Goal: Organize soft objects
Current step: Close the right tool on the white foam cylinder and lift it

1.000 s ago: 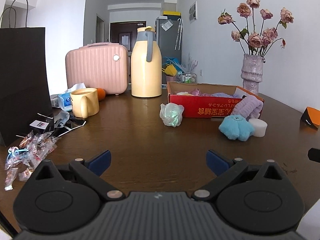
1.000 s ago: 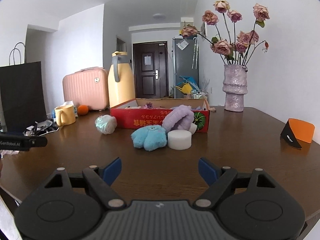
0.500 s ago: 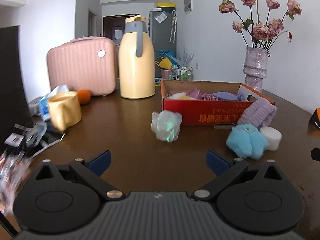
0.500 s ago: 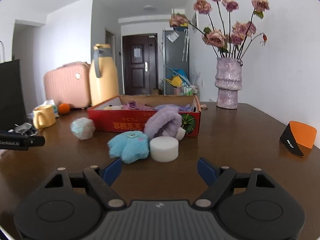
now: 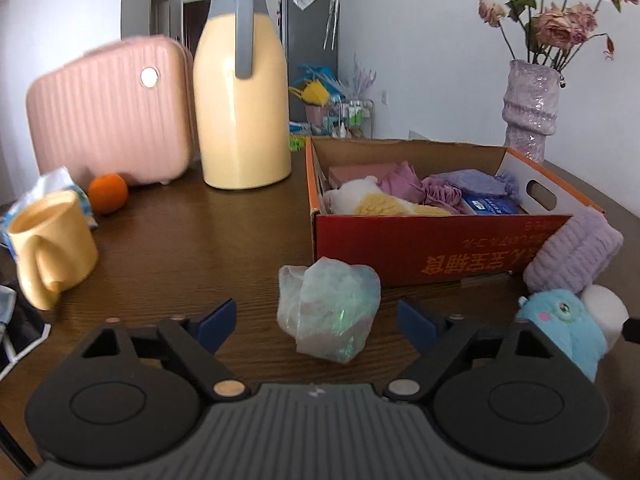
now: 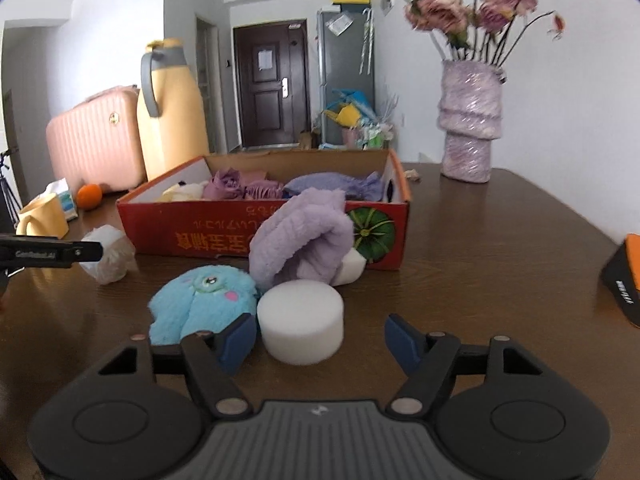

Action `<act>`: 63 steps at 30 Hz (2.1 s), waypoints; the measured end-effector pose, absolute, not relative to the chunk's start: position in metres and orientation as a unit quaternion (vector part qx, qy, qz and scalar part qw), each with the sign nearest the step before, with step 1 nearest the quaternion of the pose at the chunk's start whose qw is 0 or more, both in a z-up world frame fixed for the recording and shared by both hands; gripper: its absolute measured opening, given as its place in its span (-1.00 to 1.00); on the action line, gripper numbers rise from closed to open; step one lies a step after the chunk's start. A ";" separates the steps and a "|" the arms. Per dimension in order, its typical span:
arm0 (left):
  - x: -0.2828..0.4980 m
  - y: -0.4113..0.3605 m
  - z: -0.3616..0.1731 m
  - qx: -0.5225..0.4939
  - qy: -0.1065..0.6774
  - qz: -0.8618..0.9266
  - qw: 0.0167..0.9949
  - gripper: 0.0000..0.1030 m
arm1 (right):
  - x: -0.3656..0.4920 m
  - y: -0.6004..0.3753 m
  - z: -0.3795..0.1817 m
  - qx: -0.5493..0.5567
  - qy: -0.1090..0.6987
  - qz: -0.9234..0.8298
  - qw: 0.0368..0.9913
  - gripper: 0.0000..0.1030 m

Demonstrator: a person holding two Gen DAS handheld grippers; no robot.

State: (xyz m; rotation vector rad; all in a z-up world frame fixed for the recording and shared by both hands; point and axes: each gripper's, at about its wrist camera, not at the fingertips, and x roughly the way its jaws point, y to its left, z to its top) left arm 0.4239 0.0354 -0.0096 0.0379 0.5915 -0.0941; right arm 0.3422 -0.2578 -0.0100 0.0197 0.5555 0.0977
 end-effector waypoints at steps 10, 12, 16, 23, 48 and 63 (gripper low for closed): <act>0.442 0.033 -0.017 0.018 0.304 -0.069 0.950 -0.29 | 0.393 -0.244 -0.026 0.009 0.307 0.074 0.949 0.06; 0.441 0.032 -0.015 0.017 0.304 -0.073 0.950 -0.30 | 0.393 -0.243 -0.029 0.011 0.303 0.075 0.950 0.01; 0.432 0.030 -0.008 0.029 0.291 -0.065 0.954 -0.33 | 0.390 -0.244 -0.028 0.013 0.302 0.078 0.950 -0.03; 0.379 0.024 0.016 0.008 0.262 -0.082 0.962 -0.32 | 0.359 -0.260 -0.014 0.029 0.281 0.059 0.957 -0.04; 0.229 -0.007 0.053 0.000 0.216 -0.141 0.966 -0.32 | 0.207 -0.268 0.029 0.044 0.197 0.109 0.973 -0.04; 0.301 -0.020 0.054 -0.018 0.229 -0.138 0.963 -0.31 | 0.242 -0.272 0.019 0.059 0.209 0.114 0.970 -0.04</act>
